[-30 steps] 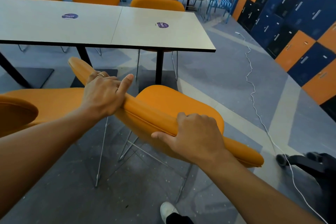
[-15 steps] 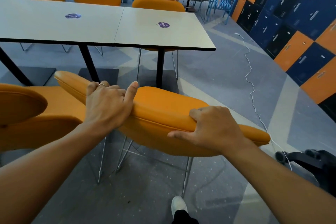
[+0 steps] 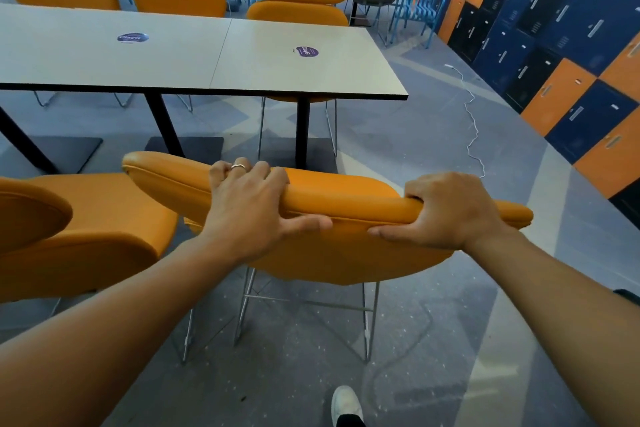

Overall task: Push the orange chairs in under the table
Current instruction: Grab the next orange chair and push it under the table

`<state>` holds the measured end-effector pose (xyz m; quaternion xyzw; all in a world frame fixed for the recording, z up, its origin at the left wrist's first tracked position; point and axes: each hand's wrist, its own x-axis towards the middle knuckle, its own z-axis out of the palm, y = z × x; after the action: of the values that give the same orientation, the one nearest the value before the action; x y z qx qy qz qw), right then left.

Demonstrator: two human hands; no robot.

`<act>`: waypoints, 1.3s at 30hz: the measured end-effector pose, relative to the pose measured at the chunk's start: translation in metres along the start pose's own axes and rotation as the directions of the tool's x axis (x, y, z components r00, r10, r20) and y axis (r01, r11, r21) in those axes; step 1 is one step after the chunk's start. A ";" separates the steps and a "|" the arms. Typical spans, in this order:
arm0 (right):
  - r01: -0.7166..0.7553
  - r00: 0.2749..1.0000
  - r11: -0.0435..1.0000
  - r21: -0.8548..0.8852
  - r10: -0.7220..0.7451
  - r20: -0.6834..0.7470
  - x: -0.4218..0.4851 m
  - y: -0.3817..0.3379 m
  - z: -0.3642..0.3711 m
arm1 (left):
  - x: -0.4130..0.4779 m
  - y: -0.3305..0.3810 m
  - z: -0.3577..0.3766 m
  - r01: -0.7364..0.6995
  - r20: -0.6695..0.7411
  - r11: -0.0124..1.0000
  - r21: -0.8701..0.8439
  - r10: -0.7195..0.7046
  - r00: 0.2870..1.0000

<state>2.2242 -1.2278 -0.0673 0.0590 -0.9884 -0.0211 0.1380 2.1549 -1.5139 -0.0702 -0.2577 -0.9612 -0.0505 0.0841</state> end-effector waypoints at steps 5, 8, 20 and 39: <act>-0.029 1.000 0.999 -0.026 0.029 0.003 0.022 0.041 0.011 | 0.030 0.021 0.006 0.002 0.015 1.000 0.010 -0.002 1.000; -0.077 0.997 0.997 0.008 0.077 -0.028 0.034 0.052 0.020 | 0.051 0.020 0.012 0.012 -0.002 1.000 0.001 -0.012 1.000; -0.048 0.997 0.999 0.003 0.048 -0.065 0.099 0.036 0.041 | 0.110 -0.036 0.014 0.082 0.016 0.995 -0.048 -0.081 0.997; 0.087 0.993 0.994 0.059 -0.082 -0.085 0.217 0.123 0.078 | 0.220 -0.023 0.038 0.220 -0.037 0.975 0.022 -0.219 0.975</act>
<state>1.9825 -1.1305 -0.0762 0.1060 -0.9787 0.0063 0.1757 1.9508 -1.4214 -0.0680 -0.1480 -0.9828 -0.0516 0.0977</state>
